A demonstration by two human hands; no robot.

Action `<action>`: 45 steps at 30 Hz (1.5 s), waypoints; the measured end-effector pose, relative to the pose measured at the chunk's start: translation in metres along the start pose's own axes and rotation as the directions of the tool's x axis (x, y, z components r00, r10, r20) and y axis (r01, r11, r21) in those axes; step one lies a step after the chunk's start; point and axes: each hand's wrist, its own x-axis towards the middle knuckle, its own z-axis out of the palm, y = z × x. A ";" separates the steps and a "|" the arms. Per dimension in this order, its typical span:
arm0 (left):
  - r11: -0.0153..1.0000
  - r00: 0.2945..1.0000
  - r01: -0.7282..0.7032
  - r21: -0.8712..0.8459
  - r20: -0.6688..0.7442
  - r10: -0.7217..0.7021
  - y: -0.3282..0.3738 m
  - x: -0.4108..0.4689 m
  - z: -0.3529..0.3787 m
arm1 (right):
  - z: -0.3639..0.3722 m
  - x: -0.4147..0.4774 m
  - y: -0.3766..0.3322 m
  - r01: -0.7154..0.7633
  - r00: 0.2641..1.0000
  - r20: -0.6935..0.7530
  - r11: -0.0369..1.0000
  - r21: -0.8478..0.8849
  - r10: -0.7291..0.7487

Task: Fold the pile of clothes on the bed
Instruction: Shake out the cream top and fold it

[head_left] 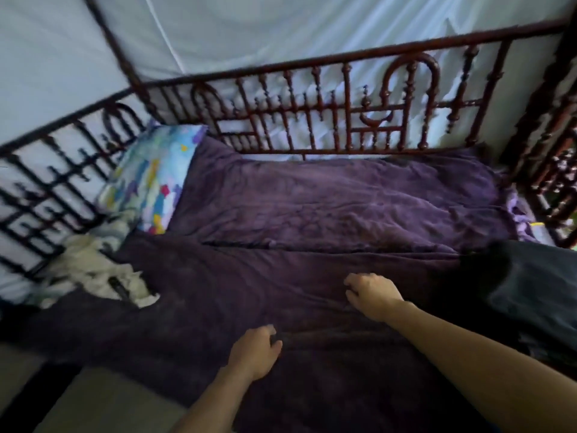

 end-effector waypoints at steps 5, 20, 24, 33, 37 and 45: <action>0.994 0.987 0.105 -0.010 -0.118 -0.106 -0.145 -0.064 -0.062 | 0.031 0.017 -0.158 0.153 0.988 -0.014 0.988 -0.011 -0.153; 0.947 0.927 0.273 -0.171 -0.215 -0.306 -0.422 -0.123 -0.176 | 0.094 0.133 -0.462 0.472 0.881 0.080 0.878 -0.079 -0.466; 0.931 0.921 0.302 -0.206 -0.189 -0.340 -0.483 -0.093 -0.208 | 0.124 0.192 -0.516 0.489 0.870 0.115 0.870 -0.063 -0.480; 0.887 0.894 0.382 -0.259 -0.138 -0.425 -0.601 -0.017 -0.277 | 0.156 0.307 -0.634 0.470 0.862 0.229 0.882 -0.025 -0.453; 0.877 0.895 0.394 -0.276 -0.100 -0.434 -0.649 0.024 -0.298 | 0.166 0.350 -0.668 0.440 0.879 0.217 0.898 -0.030 -0.424; 0.957 0.970 0.226 -0.182 -0.046 -0.238 -0.743 0.128 -0.325 | 0.226 0.415 -0.694 0.136 0.946 0.303 0.990 -0.042 -0.117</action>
